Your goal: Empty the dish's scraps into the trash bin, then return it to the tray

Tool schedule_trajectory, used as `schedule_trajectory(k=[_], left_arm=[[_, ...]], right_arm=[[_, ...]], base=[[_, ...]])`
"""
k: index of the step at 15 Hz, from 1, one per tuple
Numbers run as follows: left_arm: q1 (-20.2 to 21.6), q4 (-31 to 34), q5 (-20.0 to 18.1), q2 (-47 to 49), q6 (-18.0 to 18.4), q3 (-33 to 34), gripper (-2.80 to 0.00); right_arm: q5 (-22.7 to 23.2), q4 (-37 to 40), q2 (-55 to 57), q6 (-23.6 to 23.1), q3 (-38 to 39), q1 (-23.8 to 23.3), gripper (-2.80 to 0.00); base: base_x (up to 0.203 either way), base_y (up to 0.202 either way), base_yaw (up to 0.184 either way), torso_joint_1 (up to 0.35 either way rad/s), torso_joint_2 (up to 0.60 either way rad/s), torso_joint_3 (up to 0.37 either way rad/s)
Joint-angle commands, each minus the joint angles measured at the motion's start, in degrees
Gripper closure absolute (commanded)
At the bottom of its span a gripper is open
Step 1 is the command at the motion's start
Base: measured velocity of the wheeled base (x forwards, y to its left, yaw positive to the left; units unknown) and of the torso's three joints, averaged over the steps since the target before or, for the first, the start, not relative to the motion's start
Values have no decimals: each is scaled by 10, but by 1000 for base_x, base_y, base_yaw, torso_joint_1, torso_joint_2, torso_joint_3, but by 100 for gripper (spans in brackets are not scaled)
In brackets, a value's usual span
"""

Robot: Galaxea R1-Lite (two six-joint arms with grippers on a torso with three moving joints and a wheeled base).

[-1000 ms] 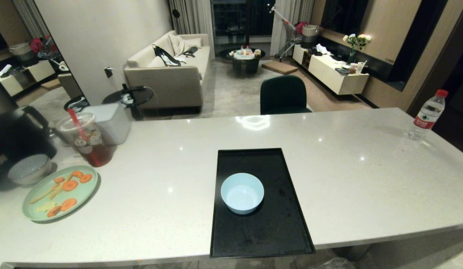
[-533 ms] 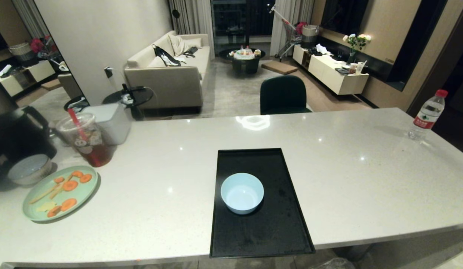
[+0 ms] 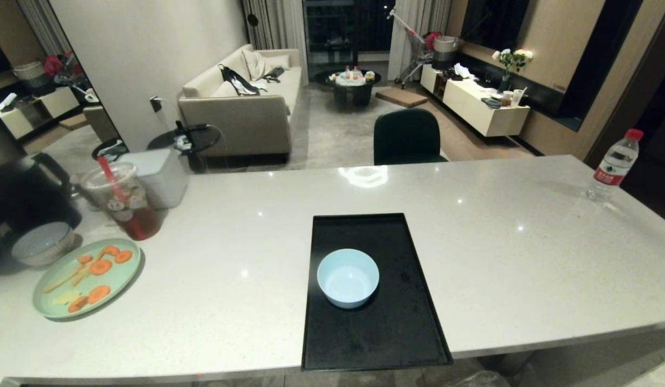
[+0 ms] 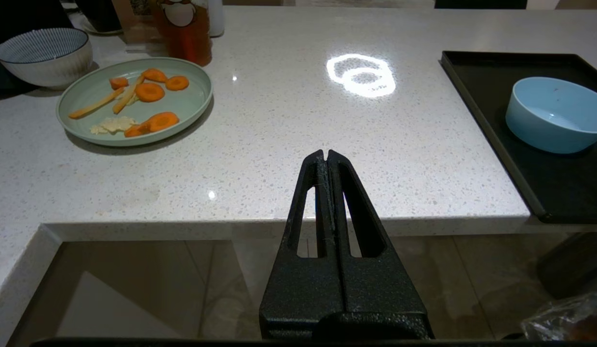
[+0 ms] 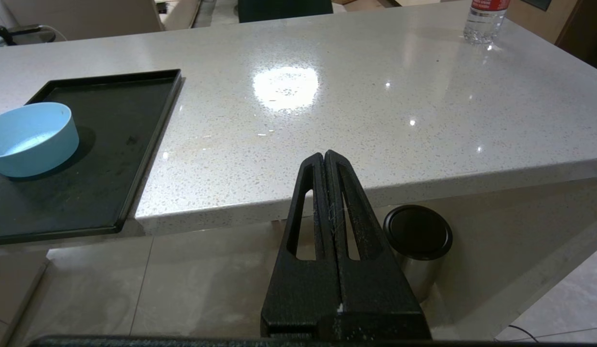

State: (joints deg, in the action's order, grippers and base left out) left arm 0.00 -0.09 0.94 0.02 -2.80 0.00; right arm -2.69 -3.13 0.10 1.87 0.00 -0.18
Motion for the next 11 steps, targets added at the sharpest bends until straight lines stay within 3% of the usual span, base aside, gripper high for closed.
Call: schedule_trajectory(k=[1,11], left_arm=[[0,0,0,1,0,0,0],[0,0,0,0,0,0,0]], right_arm=[[1,0,-1,1,0,0,0],[1,0,-1,-6,0,0,0]], base=[[0,0,0,0,0,0],[0,0,0,0,0,0]])
